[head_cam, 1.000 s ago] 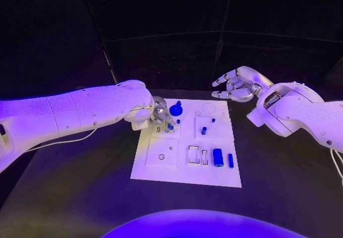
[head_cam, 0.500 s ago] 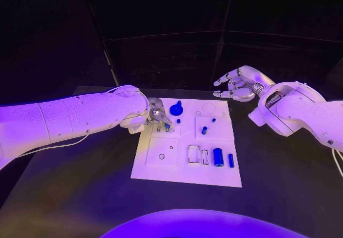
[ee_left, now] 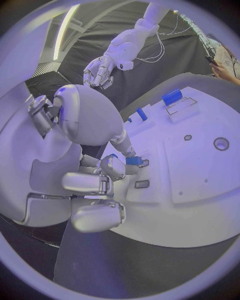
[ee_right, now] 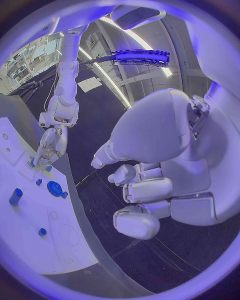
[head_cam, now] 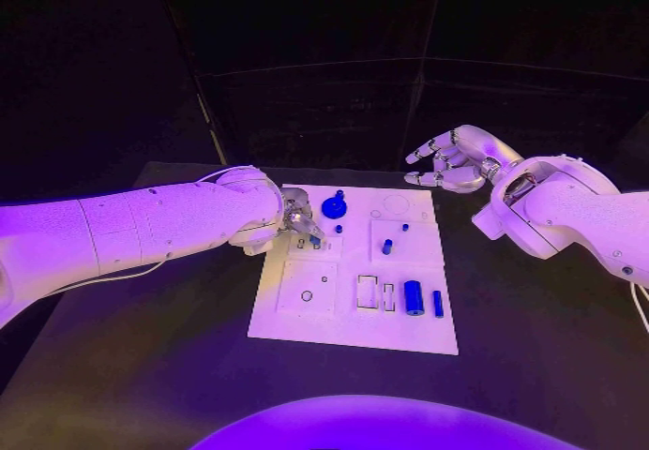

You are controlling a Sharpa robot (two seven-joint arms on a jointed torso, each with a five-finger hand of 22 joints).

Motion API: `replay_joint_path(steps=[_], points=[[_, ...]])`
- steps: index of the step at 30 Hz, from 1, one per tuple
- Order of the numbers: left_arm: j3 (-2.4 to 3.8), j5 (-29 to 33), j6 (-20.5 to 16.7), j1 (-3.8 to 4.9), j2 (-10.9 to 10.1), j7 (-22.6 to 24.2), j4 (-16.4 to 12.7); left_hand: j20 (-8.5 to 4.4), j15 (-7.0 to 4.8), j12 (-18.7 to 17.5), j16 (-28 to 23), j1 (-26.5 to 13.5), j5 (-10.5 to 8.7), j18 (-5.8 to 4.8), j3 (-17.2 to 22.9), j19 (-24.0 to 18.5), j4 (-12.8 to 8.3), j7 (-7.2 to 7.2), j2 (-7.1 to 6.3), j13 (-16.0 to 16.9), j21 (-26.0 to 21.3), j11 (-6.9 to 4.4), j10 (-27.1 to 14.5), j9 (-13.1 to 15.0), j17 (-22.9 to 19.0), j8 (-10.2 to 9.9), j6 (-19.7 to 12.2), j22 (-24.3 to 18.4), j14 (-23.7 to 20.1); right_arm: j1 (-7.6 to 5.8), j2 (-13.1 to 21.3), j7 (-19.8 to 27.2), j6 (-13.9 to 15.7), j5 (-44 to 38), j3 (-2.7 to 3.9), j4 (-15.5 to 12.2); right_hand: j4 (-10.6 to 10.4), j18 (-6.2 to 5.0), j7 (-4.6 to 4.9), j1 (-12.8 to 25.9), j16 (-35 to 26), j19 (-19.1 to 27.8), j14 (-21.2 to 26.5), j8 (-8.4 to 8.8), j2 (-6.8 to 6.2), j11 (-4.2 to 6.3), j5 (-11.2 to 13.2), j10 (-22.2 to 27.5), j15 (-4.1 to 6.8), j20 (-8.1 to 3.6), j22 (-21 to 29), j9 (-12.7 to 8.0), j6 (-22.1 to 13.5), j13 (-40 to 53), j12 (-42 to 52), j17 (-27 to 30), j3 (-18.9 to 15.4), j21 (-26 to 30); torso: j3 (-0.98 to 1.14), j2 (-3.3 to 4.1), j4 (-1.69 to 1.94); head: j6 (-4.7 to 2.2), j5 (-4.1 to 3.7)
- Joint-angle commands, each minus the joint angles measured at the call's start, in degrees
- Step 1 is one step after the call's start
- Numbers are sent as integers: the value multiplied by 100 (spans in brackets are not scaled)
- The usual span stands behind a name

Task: Assemble the parts on the task board

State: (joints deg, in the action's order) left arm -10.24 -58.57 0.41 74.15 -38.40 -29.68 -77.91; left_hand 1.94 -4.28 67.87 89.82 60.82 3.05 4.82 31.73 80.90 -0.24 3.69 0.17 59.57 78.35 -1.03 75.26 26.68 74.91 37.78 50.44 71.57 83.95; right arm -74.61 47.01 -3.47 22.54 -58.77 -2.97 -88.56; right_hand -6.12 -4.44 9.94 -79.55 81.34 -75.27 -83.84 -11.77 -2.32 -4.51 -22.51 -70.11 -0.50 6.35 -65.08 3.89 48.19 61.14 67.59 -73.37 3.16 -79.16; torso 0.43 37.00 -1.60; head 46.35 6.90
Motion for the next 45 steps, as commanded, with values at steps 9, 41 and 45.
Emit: replay_joint_path(steps=[9, 41, 45], points=[[3, -199, 63, -41, 24, 40, 10, 15, 0, 16, 18, 59, 11, -63, 917, 23, -873, -14, 12, -3, 33, 18, 42, 6, 1509, 37, -44, 4, 605, -11, -11, 39, -33, 10, 3, 6, -19, -79, -21, -29, -8, 42, -259, -38, -50, -3, 34, 33, 40, 3, 4, -3, -38, -3, -31, -4, 7, 24, 2, 0, -1, 28, -6], [3, -203, 423, -51, 29, 21, -3, 15, 0, 26, 18, 85, 40, -63, 1004, 23, -895, -14, -45, 8, 30, 16, 62, 30, 1509, 79, -44, 5, 605, -10, -38, 49, -38, 10, 2, 29, -19, -79, -21, -29, -8, 42, -259, -38, -50, -3, 34, 33, 40, 3, 4, -3, -38, -3, -31, -4, 7, 24, 4, -1, -5, 74, 6], [4, -206, 465, -53, 39, 18, -1, 15, 0, 28, 18, 85, 45, -62, 1013, 22, -895, -14, -51, 11, 29, 17, 65, 33, 1509, 85, -42, 2, 605, -10, -40, 53, -33, 10, 2, 29, -19, -77, -22, -36, -5, 35, -261, -43, -50, -3, 39, 31, 40, 2, -5, -2, -36, -2, -29, -12, 9, 21, 3, 0, 0, 78, 1]])
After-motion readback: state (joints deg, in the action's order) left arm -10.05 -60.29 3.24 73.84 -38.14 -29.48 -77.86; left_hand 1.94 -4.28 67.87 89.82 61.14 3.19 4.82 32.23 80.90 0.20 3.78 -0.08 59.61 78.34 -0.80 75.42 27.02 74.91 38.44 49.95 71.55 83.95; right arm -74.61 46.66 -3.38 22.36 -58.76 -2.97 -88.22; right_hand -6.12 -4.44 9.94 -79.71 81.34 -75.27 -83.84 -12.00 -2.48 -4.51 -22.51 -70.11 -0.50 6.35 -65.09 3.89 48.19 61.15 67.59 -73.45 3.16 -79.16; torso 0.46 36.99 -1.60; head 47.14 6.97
